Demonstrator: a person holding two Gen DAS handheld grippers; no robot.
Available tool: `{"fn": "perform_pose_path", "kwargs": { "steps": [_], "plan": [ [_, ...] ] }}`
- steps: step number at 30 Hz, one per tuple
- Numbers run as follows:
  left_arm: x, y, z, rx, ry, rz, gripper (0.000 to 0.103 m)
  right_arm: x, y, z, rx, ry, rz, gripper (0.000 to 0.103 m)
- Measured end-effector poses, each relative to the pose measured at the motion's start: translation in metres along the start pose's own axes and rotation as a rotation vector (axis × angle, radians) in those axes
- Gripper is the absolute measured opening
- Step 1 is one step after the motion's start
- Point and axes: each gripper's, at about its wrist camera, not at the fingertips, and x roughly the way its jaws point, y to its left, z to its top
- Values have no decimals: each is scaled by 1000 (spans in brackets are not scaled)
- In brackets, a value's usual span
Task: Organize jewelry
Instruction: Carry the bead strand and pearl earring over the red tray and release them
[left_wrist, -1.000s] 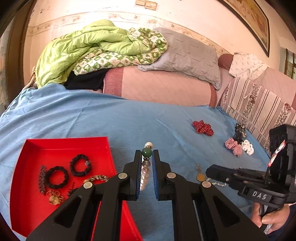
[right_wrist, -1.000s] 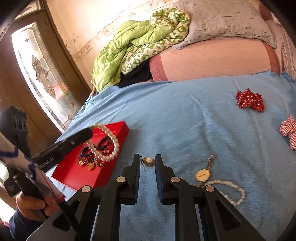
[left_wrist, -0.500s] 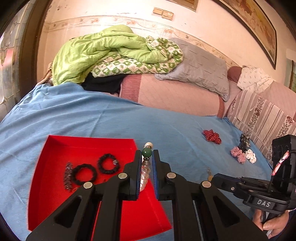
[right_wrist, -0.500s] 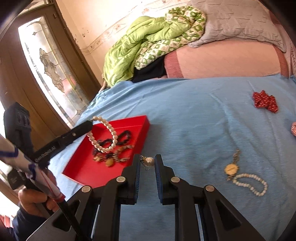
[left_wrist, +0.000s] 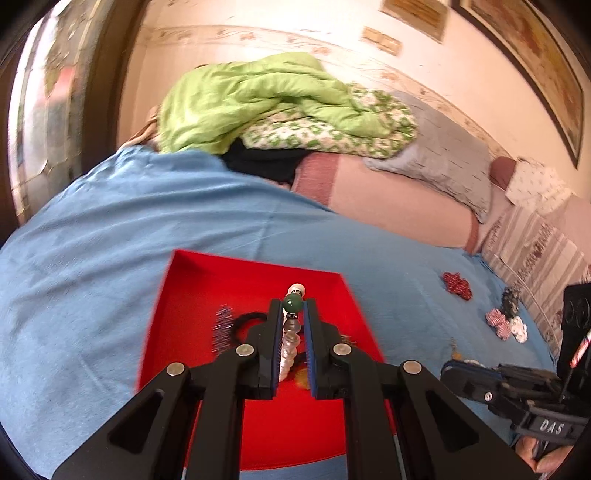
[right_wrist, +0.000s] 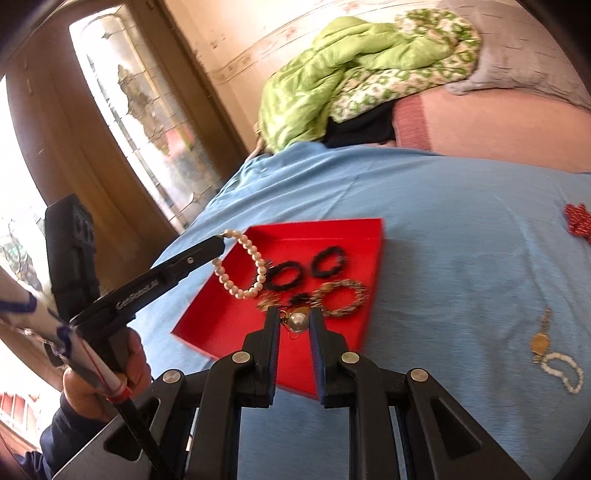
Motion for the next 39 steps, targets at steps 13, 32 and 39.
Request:
{"fn": "perform_pose_path", "kwargs": {
  "steps": [13, 32, 39],
  "plan": [
    [10, 60, -5, -169, 75, 48, 10, 56, 29, -5, -25, 111, 53, 17],
    [36, 59, -16, -161, 181, 93, 10, 108, 35, -12, -84, 218, -10, 17],
    [39, 56, -16, -150, 189, 107, 10, 117, 32, -12, -78, 230, -24, 17]
  ]
}}
